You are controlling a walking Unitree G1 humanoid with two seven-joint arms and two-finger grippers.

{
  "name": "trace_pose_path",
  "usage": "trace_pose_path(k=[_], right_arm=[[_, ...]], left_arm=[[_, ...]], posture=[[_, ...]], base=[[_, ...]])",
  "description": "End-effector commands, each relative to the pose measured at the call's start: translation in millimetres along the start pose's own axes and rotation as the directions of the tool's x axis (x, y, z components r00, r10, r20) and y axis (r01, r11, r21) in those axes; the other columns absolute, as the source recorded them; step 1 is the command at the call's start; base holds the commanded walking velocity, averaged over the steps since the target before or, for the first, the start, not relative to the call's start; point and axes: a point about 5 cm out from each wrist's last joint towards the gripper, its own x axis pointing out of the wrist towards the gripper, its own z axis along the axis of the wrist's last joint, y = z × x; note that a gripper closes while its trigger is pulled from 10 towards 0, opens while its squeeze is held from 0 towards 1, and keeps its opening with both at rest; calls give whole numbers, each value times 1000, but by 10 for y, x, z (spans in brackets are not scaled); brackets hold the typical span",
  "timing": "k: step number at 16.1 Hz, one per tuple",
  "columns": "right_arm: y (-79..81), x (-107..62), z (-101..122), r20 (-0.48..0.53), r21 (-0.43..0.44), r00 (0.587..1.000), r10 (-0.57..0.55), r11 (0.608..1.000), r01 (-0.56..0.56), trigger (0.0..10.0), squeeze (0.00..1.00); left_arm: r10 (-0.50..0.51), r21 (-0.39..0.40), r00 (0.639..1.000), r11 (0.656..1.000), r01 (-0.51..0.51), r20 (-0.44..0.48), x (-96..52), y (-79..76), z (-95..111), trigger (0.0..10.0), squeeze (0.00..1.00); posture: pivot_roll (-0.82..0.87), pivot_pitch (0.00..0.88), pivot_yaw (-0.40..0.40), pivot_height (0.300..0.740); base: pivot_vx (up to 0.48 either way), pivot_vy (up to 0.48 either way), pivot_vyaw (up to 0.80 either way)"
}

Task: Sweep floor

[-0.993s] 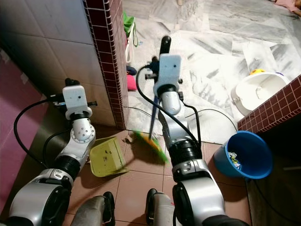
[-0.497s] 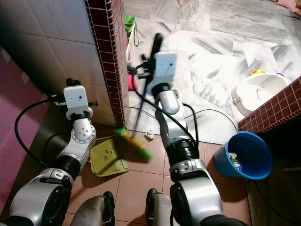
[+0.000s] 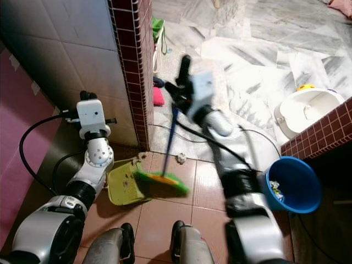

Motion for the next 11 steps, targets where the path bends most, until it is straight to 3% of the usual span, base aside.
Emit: trace_pose_path(k=[1,4,7,8,10,11], right_arm=[[23,-55,26,3,89,998,60,994,-60,10000,0],[15,-113,101,5,134,993,122,984,-121,10000,0],[-29,-147,141,-6,118,987,158,981,-156,10000,0],[-146,-128,257,24,42,994,103,994,-104,10000,0],[-218,-92,442,72,-91,996,60,994,-53,10000,0],[-223,-78,500,94,-84,994,53,995,-45,10000,0]], left_arm=[[-32,34,995,999,36,-92,-144,-38,-184,10000,0],[-37,35,995,999,41,-96,-129,-40,-183,10000,0],[-42,38,994,998,46,-99,-116,-43,-180,10000,0],[-38,47,995,998,43,-97,-110,-35,-179,10000,0],[-10,68,997,998,16,-81,-86,12,-171,10000,0],[-1,68,997,998,6,-75,-77,30,-166,10000,0]], posture=[[-108,225,-77,740],[-113,216,-74,740],[-114,211,-72,740],[-113,207,-72,740],[-113,205,-71,740],[-113,202,-72,740]], base=[[0,0,0],[0,0,0],[0,0,0],[0,0,0],[0,0,0],[0,0,0]])
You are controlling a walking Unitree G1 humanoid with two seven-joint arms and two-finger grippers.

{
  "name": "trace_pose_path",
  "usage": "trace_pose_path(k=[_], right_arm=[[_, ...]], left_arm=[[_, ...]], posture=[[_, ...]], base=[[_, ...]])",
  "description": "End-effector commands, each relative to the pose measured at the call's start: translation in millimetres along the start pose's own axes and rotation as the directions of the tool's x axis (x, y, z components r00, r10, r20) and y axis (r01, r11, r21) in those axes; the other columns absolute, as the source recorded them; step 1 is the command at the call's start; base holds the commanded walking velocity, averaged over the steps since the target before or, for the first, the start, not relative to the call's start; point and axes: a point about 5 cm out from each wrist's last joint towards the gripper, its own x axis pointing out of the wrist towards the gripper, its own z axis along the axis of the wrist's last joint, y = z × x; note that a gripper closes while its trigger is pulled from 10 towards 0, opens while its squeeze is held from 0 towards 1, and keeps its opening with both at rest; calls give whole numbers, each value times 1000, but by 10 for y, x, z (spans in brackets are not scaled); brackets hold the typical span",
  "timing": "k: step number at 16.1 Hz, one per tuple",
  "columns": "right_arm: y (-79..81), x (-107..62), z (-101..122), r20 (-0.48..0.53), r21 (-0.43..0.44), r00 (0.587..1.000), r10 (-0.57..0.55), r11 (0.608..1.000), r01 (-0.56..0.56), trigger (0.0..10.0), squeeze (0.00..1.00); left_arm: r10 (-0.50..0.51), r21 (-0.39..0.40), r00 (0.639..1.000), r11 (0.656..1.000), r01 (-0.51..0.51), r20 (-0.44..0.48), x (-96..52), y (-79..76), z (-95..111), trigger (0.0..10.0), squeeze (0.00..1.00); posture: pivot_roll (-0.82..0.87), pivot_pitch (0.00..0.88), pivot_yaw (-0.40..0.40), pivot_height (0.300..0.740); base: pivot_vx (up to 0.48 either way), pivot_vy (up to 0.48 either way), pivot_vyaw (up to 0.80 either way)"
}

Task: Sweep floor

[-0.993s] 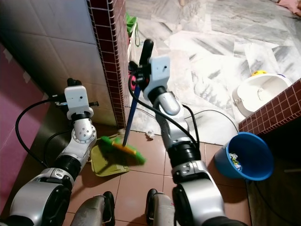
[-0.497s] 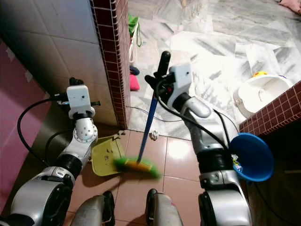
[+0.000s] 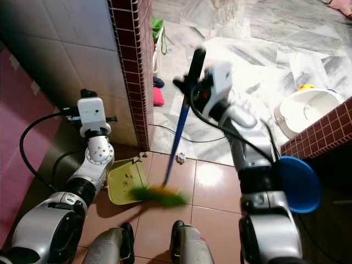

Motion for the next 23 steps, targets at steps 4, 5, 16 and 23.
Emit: trace_pose_path(k=[4,5,16,23], right_arm=[[-115,-8,374,130,-14,991,-18,1000,20,10000,0],[-141,-3,413,146,-33,989,-27,999,32,10000,0],[-22,220,400,262,-140,948,-183,964,225,10000,0],[801,450,-520,122,73,979,-161,985,153,10000,0]], left_arm=[[-32,56,996,998,37,-87,-138,4,-203,10000,0],[-33,56,996,998,38,-88,-137,5,-205,10000,0],[-102,5,988,995,103,-115,-164,-56,-220,10000,0],[-145,-34,982,989,142,-120,-173,-104,-208,10000,0]], posture=[[-107,197,-68,740],[-109,196,-66,740],[-103,198,-61,740],[-41,206,-69,740]], base=[[0,0,0],[0,0,0],[0,0,0],[0,0,0]])
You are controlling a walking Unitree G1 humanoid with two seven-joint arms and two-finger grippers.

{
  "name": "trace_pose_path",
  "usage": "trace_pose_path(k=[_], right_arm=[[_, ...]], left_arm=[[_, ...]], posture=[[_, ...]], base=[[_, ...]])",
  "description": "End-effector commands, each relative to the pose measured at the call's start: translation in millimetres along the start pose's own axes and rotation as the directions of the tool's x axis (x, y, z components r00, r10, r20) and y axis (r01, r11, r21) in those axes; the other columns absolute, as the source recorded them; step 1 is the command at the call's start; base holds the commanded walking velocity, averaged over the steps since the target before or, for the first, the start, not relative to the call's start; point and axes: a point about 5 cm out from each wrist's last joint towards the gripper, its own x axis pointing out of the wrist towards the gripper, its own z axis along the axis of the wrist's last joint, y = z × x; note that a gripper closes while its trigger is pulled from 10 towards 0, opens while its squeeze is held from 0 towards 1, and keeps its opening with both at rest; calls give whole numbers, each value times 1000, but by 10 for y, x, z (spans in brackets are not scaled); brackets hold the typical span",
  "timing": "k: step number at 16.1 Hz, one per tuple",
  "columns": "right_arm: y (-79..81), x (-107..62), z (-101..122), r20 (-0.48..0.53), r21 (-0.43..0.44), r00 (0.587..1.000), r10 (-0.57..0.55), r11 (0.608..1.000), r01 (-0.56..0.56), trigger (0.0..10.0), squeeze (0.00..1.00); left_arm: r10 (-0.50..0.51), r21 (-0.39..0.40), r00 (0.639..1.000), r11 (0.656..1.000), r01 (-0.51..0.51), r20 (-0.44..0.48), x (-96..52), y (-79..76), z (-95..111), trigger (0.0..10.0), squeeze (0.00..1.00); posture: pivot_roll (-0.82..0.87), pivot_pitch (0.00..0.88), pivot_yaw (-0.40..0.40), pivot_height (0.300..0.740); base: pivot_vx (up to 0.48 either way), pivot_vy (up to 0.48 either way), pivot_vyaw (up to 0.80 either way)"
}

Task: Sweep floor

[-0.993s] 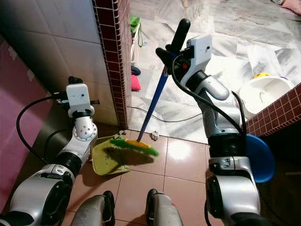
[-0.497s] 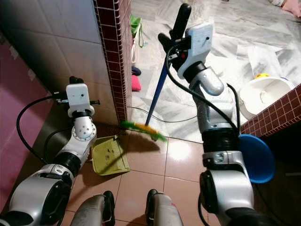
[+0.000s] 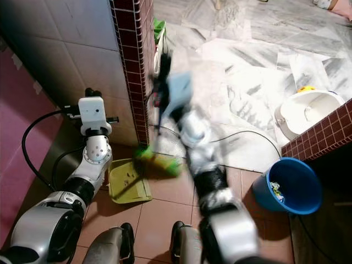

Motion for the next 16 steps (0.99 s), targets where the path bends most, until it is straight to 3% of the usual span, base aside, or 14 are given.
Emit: trace_pose_path(k=[1,3,6,8,9,10,13,14,16], right_arm=[[84,-21,-28,1,54,1000,23,998,-23,10000,0],[112,-99,-64,-9,98,999,53,994,-51,10000,0],[-3,-178,23,-15,151,991,134,980,-130,10000,0],[-42,-282,91,-34,184,962,271,948,-261,10000,0],[-62,-393,154,-50,185,927,371,916,-357,10000,0],[-83,-429,165,-62,150,920,388,915,-375,10000,0],[-293,-472,212,-83,16,955,284,959,-284,10000,0],[-450,-439,311,-41,-55,986,160,985,-163,10000,0],[-601,-385,455,25,-68,999,28,997,-26,10000,0]], left_arm=[[-35,2,993,999,35,-114,-164,-68,-206,10000,0],[-39,-4,992,999,39,-119,-163,-66,-212,10000,0],[-48,-8,990,999,47,-130,-157,-77,-215,10000,0],[-52,-11,989,999,51,-140,-148,-80,-220,10000,0],[-50,-20,987,999,48,-150,-140,-78,-222,10000,0],[-43,-29,986,999,39,-159,-134,-70,-226,10000,0],[-17,-102,978,995,-4,-208,-61,8,-232,10000,0],[0,-161,976,986,-36,-217,-35,7,-204,10000,0],[-8,-213,981,976,-35,-195,7,9,-147,10000,0]], posture=[[-41,205,-70,740],[-46,203,-70,740],[-73,189,-73,740],[-90,176,-75,740],[-96,168,-75,740],[-101,162,-73,740],[-113,138,-63,740],[-104,124,-54,740],[-93,106,-43,740]], base=[[0,0,0],[0,0,0],[0,0,0],[0,0,0],[0,0,0],[0,0,0],[0,0,0],[0,0,0],[0,0,0]])
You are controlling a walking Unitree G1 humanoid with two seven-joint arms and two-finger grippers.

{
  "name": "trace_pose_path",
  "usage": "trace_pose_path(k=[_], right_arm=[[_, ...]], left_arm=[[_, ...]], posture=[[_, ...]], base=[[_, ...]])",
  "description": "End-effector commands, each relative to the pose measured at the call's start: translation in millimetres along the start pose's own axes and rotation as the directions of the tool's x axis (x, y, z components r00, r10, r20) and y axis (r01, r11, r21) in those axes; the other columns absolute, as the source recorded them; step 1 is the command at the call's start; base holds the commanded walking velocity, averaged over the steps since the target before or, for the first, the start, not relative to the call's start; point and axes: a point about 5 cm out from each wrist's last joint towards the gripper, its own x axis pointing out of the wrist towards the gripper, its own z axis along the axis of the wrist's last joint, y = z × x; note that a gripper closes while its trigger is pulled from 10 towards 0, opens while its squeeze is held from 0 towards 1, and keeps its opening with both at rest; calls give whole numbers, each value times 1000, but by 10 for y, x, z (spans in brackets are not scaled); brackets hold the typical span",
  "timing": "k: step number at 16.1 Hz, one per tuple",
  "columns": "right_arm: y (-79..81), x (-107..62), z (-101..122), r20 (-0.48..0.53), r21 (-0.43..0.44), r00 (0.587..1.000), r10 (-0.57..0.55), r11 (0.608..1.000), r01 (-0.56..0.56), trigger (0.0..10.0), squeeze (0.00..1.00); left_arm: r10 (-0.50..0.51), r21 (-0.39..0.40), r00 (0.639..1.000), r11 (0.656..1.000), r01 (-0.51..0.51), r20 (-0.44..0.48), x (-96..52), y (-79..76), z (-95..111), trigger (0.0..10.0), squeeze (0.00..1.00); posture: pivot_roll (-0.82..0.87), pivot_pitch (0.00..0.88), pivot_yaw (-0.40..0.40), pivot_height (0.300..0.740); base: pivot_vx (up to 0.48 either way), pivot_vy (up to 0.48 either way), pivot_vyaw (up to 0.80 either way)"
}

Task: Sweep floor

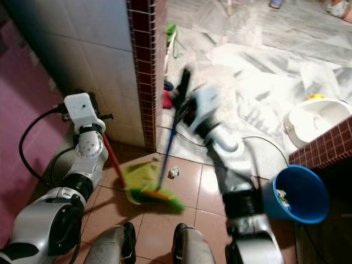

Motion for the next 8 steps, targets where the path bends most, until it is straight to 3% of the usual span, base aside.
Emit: trace_pose_path(k=[1,3,5,8], right_arm=[[-76,3,129,64,-61,997,-39,997,43,10000,0],[-160,-37,130,50,-132,995,-90,987,96,10000,0],[-194,-25,157,69,-116,991,-117,985,125,10000,0],[-203,65,324,153,-104,977,-149,981,166,10000,0]], left_arm=[[-27,-8,998,1000,26,-59,-67,-53,-103,10000,0],[-12,-2,998,1000,12,-55,-36,49,-98,10000,0],[-5,-8,999,1000,5,-45,-9,95,-71,10000,0],[-21,-86,1000,996,21,-3,84,153,67,10000,0]], posture=[[-88,98,-37,740],[-69,84,-28,740],[-59,78,-20,740],[-49,61,-1,740]], base=[[0,0,0],[0,0,0],[0,0,0],[0,0,0]])
